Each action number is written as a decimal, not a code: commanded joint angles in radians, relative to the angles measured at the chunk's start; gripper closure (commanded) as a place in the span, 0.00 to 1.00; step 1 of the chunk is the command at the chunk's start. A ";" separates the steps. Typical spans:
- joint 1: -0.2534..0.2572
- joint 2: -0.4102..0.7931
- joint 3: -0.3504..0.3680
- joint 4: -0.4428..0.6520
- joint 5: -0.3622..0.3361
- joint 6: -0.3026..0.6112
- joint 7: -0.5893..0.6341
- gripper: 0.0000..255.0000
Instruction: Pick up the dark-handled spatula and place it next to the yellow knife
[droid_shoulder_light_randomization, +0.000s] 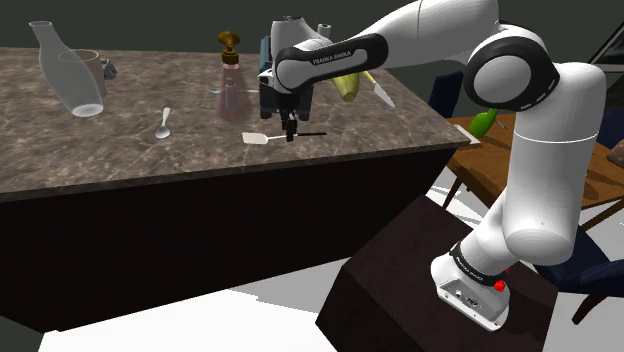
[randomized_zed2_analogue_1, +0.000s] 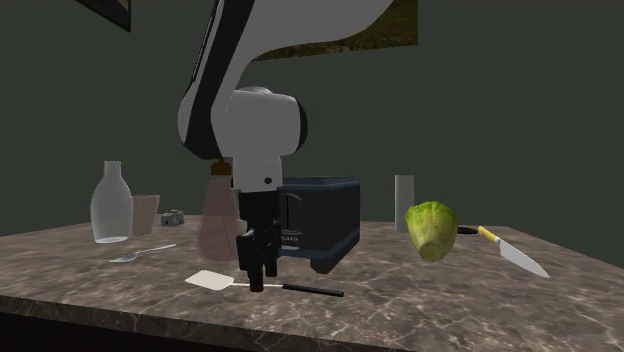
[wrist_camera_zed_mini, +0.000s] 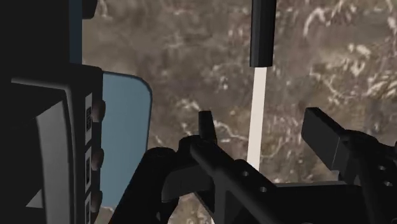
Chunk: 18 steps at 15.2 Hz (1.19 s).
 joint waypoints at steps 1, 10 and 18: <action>0.000 0.003 0.000 -0.001 0.000 -0.001 0.000 1.00; 0.000 -0.004 0.000 0.004 0.000 -0.012 -0.001 1.00; 0.000 -0.035 0.001 0.066 0.003 -0.105 -0.006 1.00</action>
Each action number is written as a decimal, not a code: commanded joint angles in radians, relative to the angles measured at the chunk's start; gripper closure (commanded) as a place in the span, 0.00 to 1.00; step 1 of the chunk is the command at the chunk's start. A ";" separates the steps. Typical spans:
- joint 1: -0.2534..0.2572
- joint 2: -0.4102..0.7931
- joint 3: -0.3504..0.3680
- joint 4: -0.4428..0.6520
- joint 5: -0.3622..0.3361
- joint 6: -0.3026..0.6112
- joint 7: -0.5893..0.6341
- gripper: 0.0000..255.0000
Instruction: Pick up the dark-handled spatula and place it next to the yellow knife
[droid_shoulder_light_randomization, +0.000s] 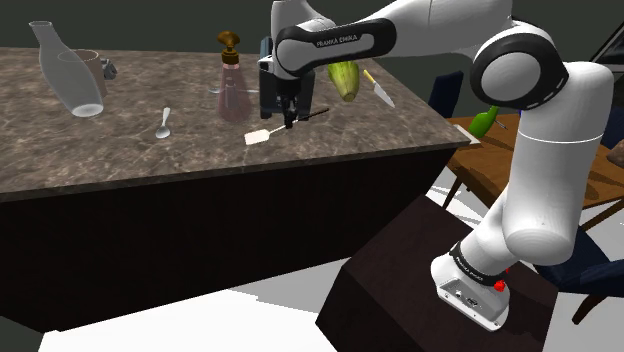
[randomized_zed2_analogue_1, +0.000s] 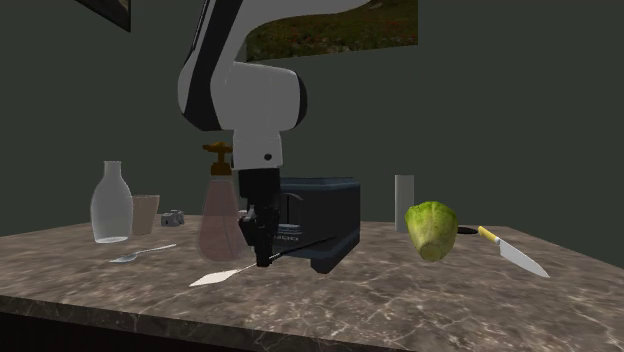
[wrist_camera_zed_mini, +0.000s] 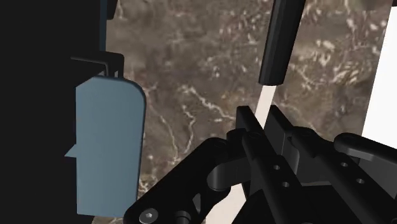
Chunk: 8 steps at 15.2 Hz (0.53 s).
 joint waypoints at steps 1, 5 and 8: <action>0.000 -0.008 0.000 0.016 0.001 -0.024 -0.002 1.00; 0.000 -0.018 0.000 0.055 0.001 -0.073 -0.004 1.00; 0.000 -0.022 0.000 0.088 0.002 -0.111 -0.006 1.00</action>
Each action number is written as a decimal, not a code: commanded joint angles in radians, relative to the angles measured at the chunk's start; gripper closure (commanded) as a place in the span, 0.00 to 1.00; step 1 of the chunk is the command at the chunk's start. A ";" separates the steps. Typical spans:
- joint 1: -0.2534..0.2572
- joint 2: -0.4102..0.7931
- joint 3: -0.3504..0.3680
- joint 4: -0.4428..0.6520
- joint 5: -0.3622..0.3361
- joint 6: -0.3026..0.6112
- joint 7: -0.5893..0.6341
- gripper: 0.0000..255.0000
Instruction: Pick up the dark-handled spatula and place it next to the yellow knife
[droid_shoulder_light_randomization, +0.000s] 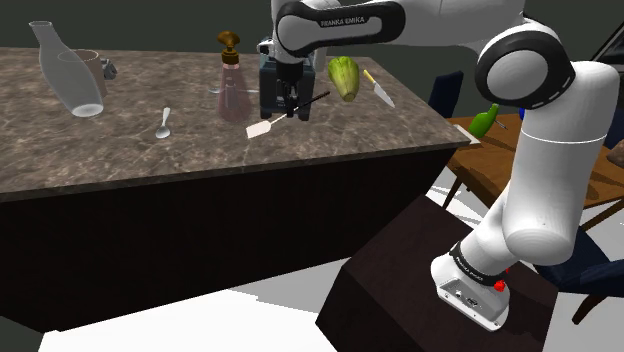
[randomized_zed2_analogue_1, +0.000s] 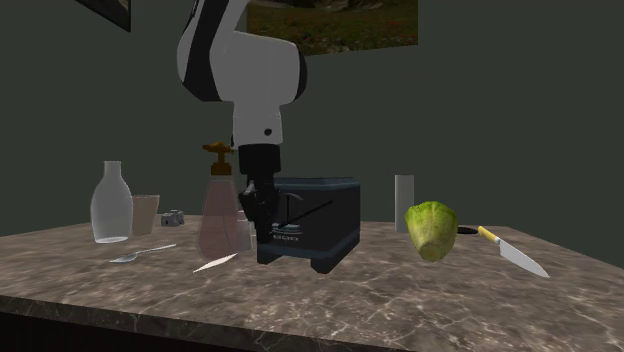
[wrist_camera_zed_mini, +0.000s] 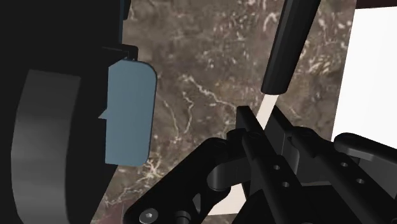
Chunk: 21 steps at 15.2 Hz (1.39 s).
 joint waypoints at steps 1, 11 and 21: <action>-0.001 -0.002 0.000 0.023 0.000 -0.026 -0.002 1.00; -0.053 -0.088 -0.023 -0.033 0.006 -0.052 -0.079 1.00; -0.180 -0.223 -0.099 -0.226 0.011 0.018 -0.280 1.00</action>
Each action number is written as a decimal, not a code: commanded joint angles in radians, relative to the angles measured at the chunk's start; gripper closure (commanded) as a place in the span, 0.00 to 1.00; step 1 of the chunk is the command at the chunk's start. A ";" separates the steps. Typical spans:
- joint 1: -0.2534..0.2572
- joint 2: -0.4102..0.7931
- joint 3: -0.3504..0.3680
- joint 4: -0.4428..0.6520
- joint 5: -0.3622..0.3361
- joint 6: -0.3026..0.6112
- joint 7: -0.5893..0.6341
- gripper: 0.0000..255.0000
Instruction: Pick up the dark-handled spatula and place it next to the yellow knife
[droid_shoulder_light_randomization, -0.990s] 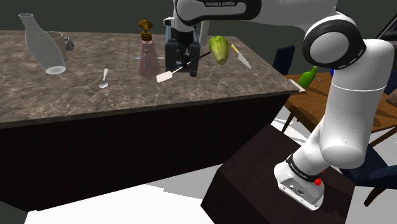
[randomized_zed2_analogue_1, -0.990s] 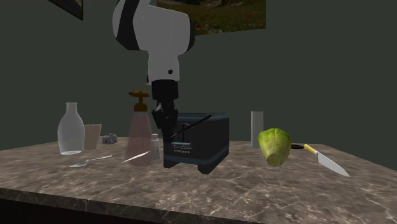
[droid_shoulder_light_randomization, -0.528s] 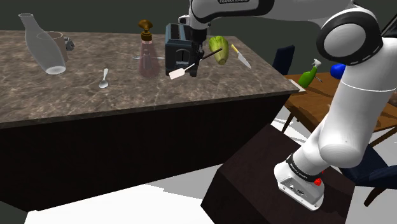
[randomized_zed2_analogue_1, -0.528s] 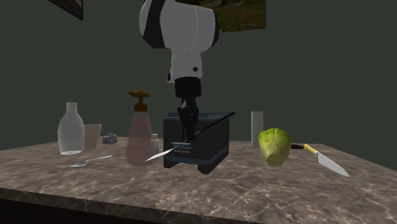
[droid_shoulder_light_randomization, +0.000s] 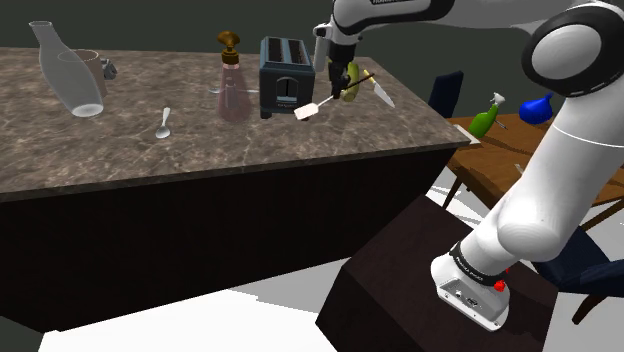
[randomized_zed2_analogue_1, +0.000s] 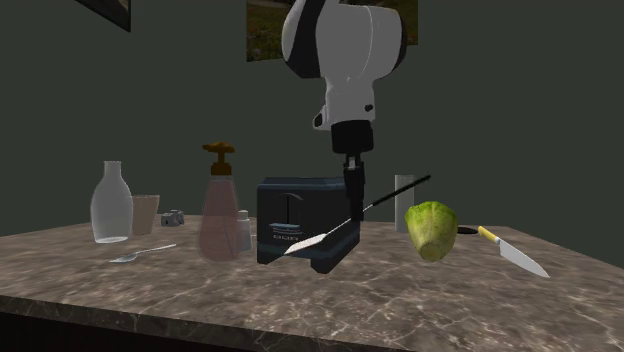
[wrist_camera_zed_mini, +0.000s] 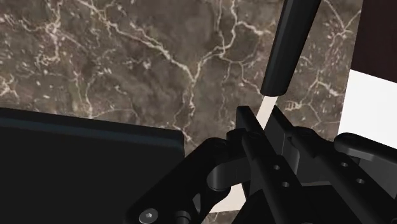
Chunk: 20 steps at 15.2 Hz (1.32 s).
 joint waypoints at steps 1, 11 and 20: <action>-0.027 -0.015 -0.018 -0.023 0.001 0.011 -0.046 1.00; -0.155 -0.045 -0.110 -0.069 0.008 0.039 -0.267 1.00; -0.280 0.009 -0.190 -0.005 0.035 0.038 -0.476 1.00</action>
